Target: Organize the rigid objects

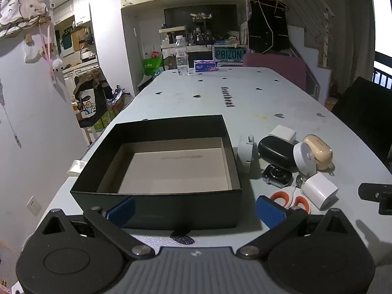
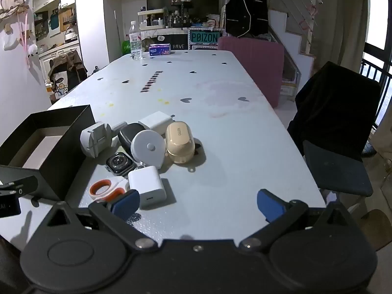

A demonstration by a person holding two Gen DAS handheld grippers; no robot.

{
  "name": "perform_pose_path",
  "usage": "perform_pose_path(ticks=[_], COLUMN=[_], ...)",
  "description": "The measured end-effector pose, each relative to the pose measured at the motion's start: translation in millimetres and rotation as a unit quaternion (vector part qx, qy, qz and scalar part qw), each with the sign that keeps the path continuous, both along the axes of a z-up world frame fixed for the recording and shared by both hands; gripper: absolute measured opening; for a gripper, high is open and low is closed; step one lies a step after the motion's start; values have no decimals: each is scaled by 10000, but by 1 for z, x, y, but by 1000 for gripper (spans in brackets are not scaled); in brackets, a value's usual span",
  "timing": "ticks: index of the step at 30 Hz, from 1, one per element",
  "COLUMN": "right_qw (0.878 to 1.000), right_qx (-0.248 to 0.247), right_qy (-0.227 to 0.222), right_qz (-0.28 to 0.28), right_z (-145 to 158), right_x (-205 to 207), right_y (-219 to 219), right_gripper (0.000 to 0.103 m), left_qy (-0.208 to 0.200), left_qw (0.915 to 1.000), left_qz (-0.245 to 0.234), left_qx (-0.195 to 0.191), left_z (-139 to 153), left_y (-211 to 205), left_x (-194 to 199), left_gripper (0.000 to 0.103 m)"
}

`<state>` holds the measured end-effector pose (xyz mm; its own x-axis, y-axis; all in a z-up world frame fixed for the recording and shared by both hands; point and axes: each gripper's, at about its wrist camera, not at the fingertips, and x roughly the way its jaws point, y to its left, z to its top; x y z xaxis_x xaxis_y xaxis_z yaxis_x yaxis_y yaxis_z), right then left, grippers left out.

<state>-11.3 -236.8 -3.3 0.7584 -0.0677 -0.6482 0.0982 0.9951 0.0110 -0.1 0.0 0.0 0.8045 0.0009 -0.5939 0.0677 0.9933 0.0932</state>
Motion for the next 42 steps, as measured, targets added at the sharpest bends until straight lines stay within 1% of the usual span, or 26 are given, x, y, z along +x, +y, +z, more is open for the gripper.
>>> perform_pose_path(ticks=[42], right_qw=[10000], right_qx=[-1], right_qy=[10], right_qz=[3], right_z=[-2], right_x=[2], right_y=[-1], right_gripper=[103], left_qy=[7], left_qw=[10000], left_qz=[1], left_qx=[-16], left_z=[0], left_y=[0], left_x=[0], left_gripper=[103])
